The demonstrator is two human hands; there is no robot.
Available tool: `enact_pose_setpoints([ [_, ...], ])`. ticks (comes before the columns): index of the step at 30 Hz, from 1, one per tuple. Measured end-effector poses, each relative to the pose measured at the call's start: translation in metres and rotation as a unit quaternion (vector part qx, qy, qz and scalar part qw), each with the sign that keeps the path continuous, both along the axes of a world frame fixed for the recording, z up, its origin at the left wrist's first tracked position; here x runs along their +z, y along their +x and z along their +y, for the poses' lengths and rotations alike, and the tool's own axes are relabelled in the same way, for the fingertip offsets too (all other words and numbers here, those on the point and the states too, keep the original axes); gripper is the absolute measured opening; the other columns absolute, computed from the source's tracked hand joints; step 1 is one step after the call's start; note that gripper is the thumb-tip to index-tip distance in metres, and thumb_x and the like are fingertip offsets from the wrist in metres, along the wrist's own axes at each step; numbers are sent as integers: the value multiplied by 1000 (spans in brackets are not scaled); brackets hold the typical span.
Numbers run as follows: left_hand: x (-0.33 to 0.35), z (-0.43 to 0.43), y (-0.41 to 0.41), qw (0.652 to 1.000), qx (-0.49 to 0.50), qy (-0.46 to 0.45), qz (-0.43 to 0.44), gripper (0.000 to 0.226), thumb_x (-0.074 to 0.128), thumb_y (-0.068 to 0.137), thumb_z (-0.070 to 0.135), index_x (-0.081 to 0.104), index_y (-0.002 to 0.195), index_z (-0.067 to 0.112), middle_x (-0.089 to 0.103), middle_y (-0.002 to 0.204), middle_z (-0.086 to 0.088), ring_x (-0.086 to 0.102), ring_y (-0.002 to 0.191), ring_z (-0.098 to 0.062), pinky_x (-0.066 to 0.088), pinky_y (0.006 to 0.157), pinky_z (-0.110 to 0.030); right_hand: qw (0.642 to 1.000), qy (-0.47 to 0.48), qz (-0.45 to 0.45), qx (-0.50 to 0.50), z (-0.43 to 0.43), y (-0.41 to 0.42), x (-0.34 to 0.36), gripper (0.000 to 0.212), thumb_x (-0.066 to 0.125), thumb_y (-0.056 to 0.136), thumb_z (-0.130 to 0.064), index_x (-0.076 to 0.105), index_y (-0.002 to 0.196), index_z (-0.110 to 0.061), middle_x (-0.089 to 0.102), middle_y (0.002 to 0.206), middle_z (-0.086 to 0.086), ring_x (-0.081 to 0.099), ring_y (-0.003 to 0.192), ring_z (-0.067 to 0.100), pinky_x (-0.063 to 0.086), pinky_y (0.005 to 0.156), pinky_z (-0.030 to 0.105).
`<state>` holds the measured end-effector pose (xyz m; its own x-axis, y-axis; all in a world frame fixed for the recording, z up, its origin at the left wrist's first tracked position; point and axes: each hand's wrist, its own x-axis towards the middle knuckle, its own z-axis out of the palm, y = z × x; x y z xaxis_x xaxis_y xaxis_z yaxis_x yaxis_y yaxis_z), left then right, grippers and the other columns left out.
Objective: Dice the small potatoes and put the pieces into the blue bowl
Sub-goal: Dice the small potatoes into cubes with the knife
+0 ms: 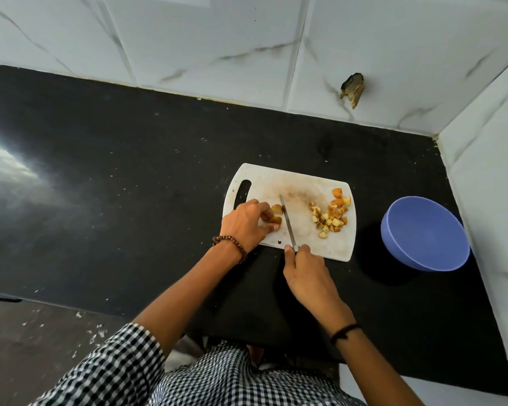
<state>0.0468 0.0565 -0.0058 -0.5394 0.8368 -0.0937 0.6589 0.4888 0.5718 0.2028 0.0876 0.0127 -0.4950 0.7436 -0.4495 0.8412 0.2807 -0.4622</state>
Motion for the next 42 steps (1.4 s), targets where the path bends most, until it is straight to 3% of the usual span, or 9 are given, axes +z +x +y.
enact_pose_setpoints([
  [5,-2,-2,-4,1000,8,5,-10,18,70,82,41,65,91,27,63,94,13,59,85,-7,51,69,-26,999,18,21,29,28,-29,0,44,31,108,-43,53,119,-6,62,108,12,58,86,24,42,69,34],
  [8,-4,-1,-3,999,1,24,-27,17,70,83,40,65,92,26,66,93,13,60,86,-5,48,64,-21,998,25,53,13,36,-25,2,44,33,108,-43,54,117,-6,59,98,7,57,82,21,38,60,31],
  [13,-5,12,4,998,-28,36,-36,19,69,82,45,67,91,28,63,93,14,59,85,-4,54,70,-29,992,-35,104,-63,32,5,-4,36,39,104,-50,54,103,-18,63,86,4,64,72,18,51,61,33],
  [18,-5,28,10,999,-34,11,-11,17,68,83,45,68,92,31,63,95,14,58,87,-6,52,66,-28,994,-4,96,-59,23,21,-4,42,37,105,-50,56,94,-15,61,79,1,60,72,12,37,55,22],
  [21,-6,31,8,1000,-26,2,-18,18,69,83,43,72,97,32,64,97,14,59,88,-7,51,66,-28,995,0,88,-55,19,20,-5,44,35,105,-50,57,95,-13,62,82,2,59,73,10,36,54,21],
  [26,-10,30,5,999,6,-9,-39,13,69,85,39,75,96,35,68,94,17,61,85,-6,54,65,-29,996,-1,72,-49,13,16,-10,41,31,105,-51,53,103,-16,62,86,4,63,79,17,53,66,35],
  [30,-6,32,6,999,7,-15,-38,17,69,83,41,75,96,33,69,97,17,61,84,-7,54,65,-29,998,44,36,-20,11,12,-10,39,26,106,-49,48,104,-16,64,88,8,65,81,26,57,73,48],
  [42,-8,34,10,999,7,-21,34,17,69,85,37,73,98,28,70,98,14,63,84,-10,56,65,-31,999,32,4,-14,12,-1,-9,35,25,107,-44,43,104,-15,63,96,12,66,85,32,57,73,50],
])
